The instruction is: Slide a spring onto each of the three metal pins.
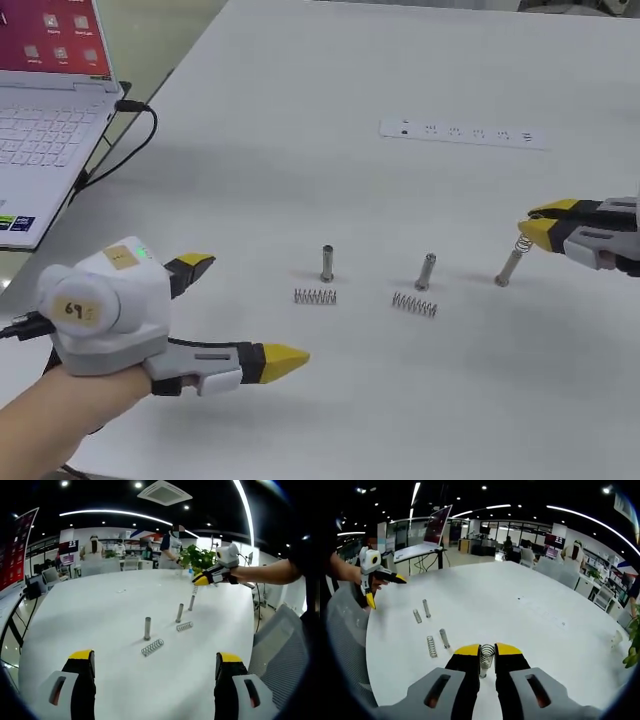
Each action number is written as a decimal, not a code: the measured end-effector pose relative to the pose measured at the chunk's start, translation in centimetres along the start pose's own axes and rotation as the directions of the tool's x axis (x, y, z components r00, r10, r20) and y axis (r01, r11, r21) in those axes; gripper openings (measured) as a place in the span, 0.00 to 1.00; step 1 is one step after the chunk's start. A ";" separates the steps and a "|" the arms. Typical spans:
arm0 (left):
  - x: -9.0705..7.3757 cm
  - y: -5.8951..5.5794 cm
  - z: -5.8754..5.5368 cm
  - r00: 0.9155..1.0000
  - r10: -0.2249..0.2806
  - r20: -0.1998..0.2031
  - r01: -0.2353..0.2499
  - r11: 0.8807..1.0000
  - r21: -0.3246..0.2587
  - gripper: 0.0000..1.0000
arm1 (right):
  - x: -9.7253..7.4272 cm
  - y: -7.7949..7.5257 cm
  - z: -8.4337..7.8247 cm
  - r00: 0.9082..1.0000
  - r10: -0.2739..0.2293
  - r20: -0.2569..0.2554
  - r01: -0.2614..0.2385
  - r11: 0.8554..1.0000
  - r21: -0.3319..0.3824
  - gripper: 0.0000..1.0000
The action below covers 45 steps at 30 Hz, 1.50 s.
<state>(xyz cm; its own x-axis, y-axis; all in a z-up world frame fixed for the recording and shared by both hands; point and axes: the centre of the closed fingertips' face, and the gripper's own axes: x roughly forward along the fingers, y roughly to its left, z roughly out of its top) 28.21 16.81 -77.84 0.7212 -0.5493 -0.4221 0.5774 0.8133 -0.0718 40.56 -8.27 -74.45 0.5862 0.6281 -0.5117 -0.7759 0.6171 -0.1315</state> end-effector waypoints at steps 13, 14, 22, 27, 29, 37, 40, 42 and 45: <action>0.1 -0.2 -0.2 1.000 -0.007 -0.003 0.007 1.000 -0.009 0.97 | 0.2 -0.1 -0.5 1.000 0.002 -0.005 -0.002 1.000 0.020 0.08; 0.1 -0.2 -0.2 1.000 -0.008 -0.005 0.008 1.000 -0.011 0.97 | 0.3 -0.2 -0.6 1.000 0.001 -0.007 -0.001 1.000 0.022 0.08; 0.0 -0.2 -0.1 1.000 -0.006 0.003 0.006 1.000 -0.024 0.97 | 0.4 -0.3 -0.8 1.000 0.001 -0.009 -0.001 0.999 0.034 0.08; -0.1 -0.3 -0.3 1.000 -0.008 -0.001 0.008 1.000 -0.026 0.97 | 0.5 -0.3 -0.8 1.000 0.000 -0.003 0.000 0.999 0.049 0.08; 0.0 -0.3 -0.5 1.000 -0.008 -0.005 0.008 1.000 -0.026 0.97 | 0.5 -0.3 -0.7 1.000 0.000 -0.003 0.000 0.999 0.050 0.08; 0.0 -0.4 -0.4 1.000 -0.011 -0.002 0.011 1.000 -0.029 0.96 | 0.6 -0.2 -0.9 1.000 0.006 -0.007 -0.006 0.999 0.052 0.08; -0.1 -0.3 -0.5 1.000 -0.009 -0.003 0.008 1.000 -0.030 0.96 | 0.6 -0.1 -1.0 1.000 0.009 -0.008 -0.008 0.999 0.053 0.08; -0.1 -0.3 -0.5 1.000 -0.009 -0.003 0.009 0.999 -0.031 0.96 | 0.6 0.0 -1.0 1.000 0.009 -0.010 -0.009 0.998 0.055 0.08; -0.1 -0.3 -0.6 1.000 -0.009 -0.006 0.009 0.999 -0.032 0.96 | 0.6 0.1 -1.1 1.000 0.011 -0.011 -0.010 0.998 0.056 0.08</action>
<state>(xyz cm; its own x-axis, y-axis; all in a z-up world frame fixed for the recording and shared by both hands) 27.73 16.72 -78.30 0.7138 -0.5554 -0.4266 0.5714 0.8141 -0.1040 40.64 -8.35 -75.71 0.5750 0.6294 -0.5228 -0.7676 0.6362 -0.0784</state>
